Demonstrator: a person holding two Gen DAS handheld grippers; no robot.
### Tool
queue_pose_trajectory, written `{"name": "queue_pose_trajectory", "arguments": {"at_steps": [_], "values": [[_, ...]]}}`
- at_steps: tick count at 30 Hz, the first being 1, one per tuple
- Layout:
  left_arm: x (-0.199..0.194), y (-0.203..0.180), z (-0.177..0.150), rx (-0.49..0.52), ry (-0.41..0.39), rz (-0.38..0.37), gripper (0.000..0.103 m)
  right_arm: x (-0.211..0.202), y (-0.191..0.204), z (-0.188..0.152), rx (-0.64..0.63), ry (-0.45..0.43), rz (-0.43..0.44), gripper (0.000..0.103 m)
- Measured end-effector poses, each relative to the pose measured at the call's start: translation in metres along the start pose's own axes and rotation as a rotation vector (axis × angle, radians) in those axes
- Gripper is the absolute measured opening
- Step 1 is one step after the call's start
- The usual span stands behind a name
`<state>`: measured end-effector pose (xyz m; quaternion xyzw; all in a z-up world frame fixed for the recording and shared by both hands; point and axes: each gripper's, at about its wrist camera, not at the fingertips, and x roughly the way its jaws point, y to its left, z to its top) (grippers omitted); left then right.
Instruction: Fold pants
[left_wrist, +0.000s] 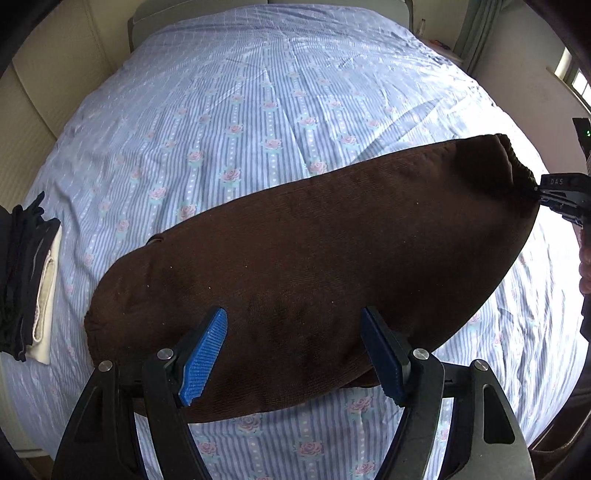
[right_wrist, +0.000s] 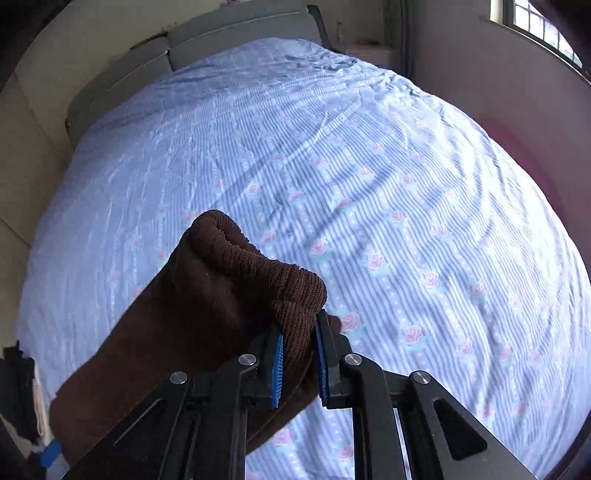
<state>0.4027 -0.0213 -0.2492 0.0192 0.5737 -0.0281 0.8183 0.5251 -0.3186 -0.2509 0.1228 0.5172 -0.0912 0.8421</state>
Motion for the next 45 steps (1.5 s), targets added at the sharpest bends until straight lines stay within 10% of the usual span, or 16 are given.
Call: {"name": "queue_pose_trajectory", "arguments": {"at_steps": [9,16,24,36,45], "values": [[0.026,0.002,-0.010,-0.021,0.090,0.023,0.073,0.040,-0.037,-0.018,0.011,0.139,-0.008,0.026],[-0.002,-0.008,-0.012,0.028,0.014,0.036,0.075,-0.022,-0.049,-0.020,0.018,-0.054,0.059,0.083],[-0.015,-0.035,-0.004,0.083,-0.010,0.008,0.075,0.016,-0.027,0.022,-0.086,-0.022,0.205,0.082],[-0.008,-0.069,0.007,0.143,-0.023,0.027,0.075,0.097,-0.092,-0.004,0.387,0.197,0.332,0.066],[0.003,-0.064,0.009,0.119,0.003,0.031,0.075,0.121,-0.084,-0.004,0.366,0.264,0.304,0.067]]}}
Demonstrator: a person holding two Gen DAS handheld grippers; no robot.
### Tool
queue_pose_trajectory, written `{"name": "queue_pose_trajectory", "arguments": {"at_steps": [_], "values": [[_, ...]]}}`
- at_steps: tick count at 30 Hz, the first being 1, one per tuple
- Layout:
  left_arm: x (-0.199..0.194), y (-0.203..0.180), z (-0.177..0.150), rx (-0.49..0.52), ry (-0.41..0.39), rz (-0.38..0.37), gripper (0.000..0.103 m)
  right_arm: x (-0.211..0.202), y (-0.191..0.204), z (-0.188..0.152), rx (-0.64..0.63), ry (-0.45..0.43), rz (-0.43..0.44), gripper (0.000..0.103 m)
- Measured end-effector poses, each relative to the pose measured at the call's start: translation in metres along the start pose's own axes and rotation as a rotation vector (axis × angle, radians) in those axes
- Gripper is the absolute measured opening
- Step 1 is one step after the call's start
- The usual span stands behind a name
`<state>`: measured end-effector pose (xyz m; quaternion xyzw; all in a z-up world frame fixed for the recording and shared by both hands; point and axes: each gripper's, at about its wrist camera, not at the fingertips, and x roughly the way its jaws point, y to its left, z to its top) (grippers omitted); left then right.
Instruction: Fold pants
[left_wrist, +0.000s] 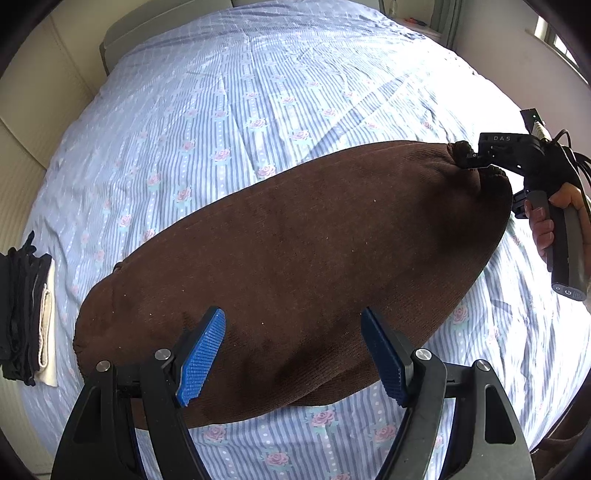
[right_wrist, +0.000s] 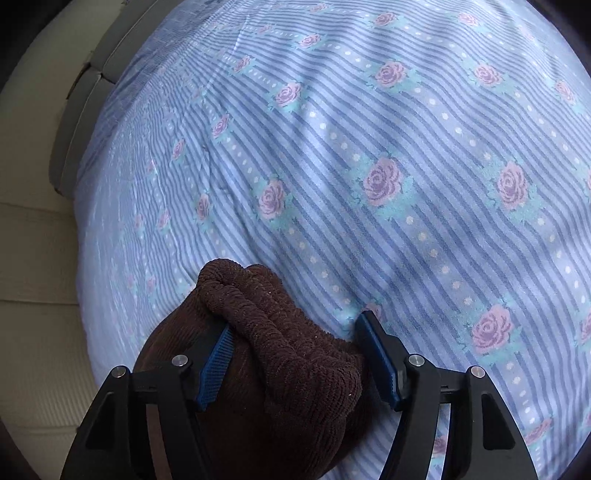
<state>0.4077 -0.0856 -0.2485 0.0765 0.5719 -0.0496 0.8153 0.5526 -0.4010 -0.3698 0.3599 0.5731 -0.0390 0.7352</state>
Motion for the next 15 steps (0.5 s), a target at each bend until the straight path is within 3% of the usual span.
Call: {"name": "queue_pose_trajectory", "arguments": {"at_steps": [4,10,15], "values": [[-0.002,-0.005,-0.002,0.013,-0.006,-0.013,0.075,-0.006,-0.006,0.003,0.026,0.033,0.062,0.067],[-0.003,-0.004,0.001,-0.007,-0.006,-0.028,0.075,-0.014,-0.009,-0.007,0.075,0.068,0.015,0.067],[-0.002,-0.002,0.001,-0.021,0.002,-0.023,0.075,0.004,-0.010,-0.003,0.080,0.092,-0.003,0.073]]}}
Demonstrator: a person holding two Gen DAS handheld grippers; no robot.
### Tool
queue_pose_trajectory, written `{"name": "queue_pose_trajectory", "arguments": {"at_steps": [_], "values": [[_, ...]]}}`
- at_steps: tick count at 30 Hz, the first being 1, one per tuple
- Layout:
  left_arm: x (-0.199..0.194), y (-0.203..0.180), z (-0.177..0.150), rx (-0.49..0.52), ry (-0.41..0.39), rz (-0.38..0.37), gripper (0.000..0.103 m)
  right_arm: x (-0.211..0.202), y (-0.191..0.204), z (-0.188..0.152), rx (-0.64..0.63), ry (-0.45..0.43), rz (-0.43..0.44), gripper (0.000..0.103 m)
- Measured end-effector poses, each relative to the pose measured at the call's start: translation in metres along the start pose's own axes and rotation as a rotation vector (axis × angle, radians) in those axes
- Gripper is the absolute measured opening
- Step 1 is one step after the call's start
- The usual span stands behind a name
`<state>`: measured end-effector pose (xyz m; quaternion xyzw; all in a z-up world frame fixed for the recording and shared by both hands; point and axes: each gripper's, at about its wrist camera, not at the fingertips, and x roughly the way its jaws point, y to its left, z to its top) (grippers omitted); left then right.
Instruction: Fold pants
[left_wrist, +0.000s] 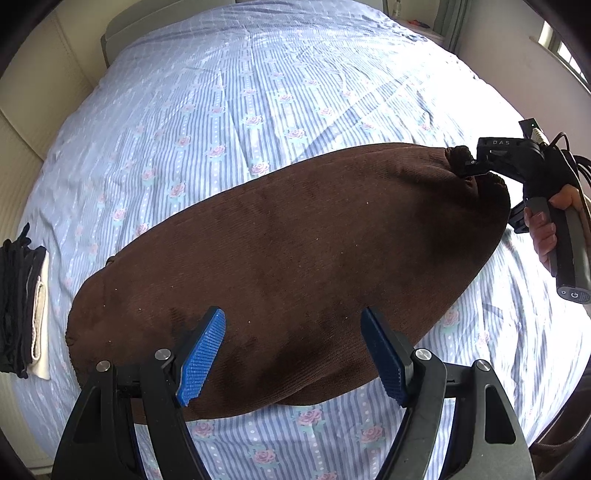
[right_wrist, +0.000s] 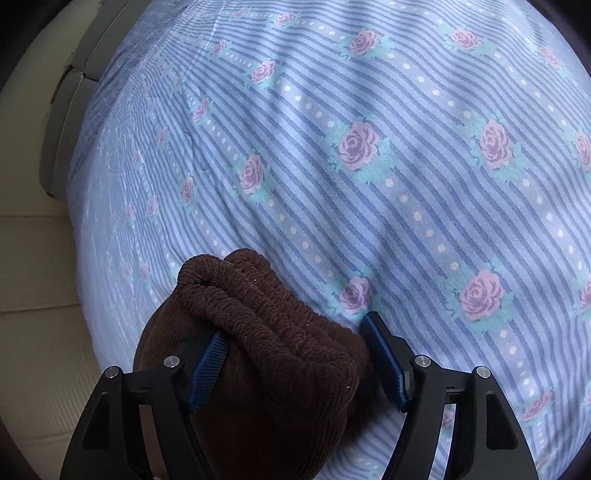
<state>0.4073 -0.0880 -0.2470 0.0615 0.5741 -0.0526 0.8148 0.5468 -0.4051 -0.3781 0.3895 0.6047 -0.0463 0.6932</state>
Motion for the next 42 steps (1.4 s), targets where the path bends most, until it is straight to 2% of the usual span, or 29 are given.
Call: {"name": "queue_pose_trajectory", "arguments": {"at_steps": [3,5,7,10,12,16,19,20,22,24,26,30,34,37,42], "values": [[0.001,0.001,0.000,-0.004,-0.008,-0.028,0.073,-0.002,0.001,-0.004,0.006,-0.016,0.007,0.062],[0.002,0.000,0.000,-0.012,-0.008,-0.056,0.068,-0.007,0.001,-0.006,0.005,-0.026,0.045,0.047],[0.003,-0.001,0.001,-0.028,-0.009,-0.082,0.066,-0.025,0.002,-0.014,-0.014,-0.065,0.088,0.043],[0.012,-0.005,0.001,-0.043,0.003,-0.121,0.065,-0.062,0.019,-0.028,-0.099,-0.167,0.088,0.042],[0.026,-0.012,-0.001,-0.024,0.035,-0.106,0.065,-0.077,0.030,-0.035,-0.138,-0.212,0.080,0.042],[0.061,-0.022,-0.010,0.006,0.086,-0.040,0.065,-0.081,0.043,-0.033,-0.159,-0.213,0.048,0.042],[0.055,-0.027,0.000,0.043,0.101,-0.022,0.064,-0.084,0.048,-0.037,-0.142,-0.208,0.042,0.042],[0.045,-0.024,0.005,0.029,0.088,-0.042,0.057,-0.087,0.055,-0.038,-0.149,-0.217,0.040,0.042],[0.013,-0.007,0.013,-0.043,0.021,-0.090,0.055,-0.099,0.065,-0.046,-0.175,-0.239,0.024,0.042],[-0.026,0.020,0.016,-0.133,-0.054,-0.113,0.060,-0.113,0.078,-0.057,-0.215,-0.267,0.017,0.042],[-0.061,0.049,0.012,-0.192,-0.119,-0.098,0.062,-0.130,0.097,-0.075,-0.276,-0.298,0.007,0.042],[-0.115,0.106,-0.008,-0.249,-0.206,-0.004,0.063,-0.153,0.148,-0.118,-0.415,-0.373,-0.023,0.042],[-0.147,0.159,-0.038,-0.319,-0.233,0.048,0.063,-0.160,0.208,-0.170,-0.569,-0.405,-0.006,0.042],[-0.159,0.189,-0.064,-0.374,-0.230,0.059,0.063,-0.154,0.251,-0.216,-0.686,-0.390,0.006,0.042],[-0.165,0.229,-0.105,-0.419,-0.205,0.066,0.063,-0.112,0.313,-0.291,-0.871,-0.337,-0.025,0.042]]}}
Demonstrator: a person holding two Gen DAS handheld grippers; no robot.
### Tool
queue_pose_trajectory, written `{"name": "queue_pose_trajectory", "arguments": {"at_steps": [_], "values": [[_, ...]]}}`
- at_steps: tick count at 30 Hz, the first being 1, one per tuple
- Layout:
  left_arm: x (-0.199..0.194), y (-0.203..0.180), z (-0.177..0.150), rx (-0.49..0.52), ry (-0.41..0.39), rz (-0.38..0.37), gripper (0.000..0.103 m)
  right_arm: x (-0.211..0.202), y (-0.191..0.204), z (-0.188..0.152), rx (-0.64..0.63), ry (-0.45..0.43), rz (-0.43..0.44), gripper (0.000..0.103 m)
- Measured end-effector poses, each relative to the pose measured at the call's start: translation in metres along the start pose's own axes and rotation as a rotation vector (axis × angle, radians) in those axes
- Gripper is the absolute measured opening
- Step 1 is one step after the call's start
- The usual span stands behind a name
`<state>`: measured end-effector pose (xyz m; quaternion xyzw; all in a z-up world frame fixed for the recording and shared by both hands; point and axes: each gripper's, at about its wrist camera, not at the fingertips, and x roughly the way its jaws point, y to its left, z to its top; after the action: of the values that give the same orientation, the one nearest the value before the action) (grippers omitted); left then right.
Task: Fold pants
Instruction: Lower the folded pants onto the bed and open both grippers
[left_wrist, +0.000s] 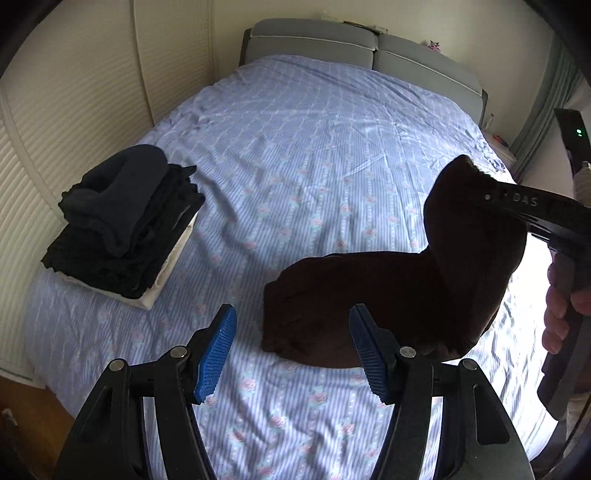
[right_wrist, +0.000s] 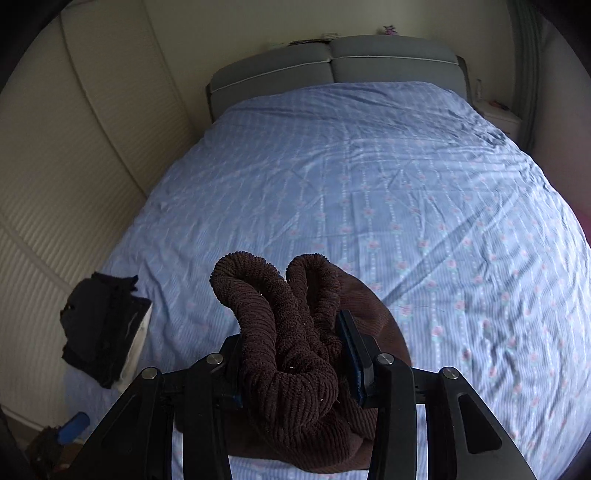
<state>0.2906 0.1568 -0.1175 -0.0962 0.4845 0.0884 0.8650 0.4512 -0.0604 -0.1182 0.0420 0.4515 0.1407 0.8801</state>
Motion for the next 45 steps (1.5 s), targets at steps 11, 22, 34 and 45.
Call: {"name": "queue_pose_trajectory", "arguments": {"at_steps": [11,22,34,45], "values": [[-0.010,0.087,-0.028,-0.086,0.040,0.066,0.063,0.109,0.154,-0.081,-0.314,0.291,-0.018,0.047],[-0.028,0.127,-0.019,-0.133,-0.033,0.151,0.075,0.066,0.209,-0.098,-0.390,0.344,0.201,0.077],[0.023,0.029,0.006,0.037,0.047,-0.161,0.077,-0.005,0.031,-0.087,0.013,0.214,-0.006,0.079],[0.135,-0.037,0.050,0.048,0.227,-0.191,0.076,0.014,-0.069,-0.127,0.349,0.275,-0.105,0.079]]}}
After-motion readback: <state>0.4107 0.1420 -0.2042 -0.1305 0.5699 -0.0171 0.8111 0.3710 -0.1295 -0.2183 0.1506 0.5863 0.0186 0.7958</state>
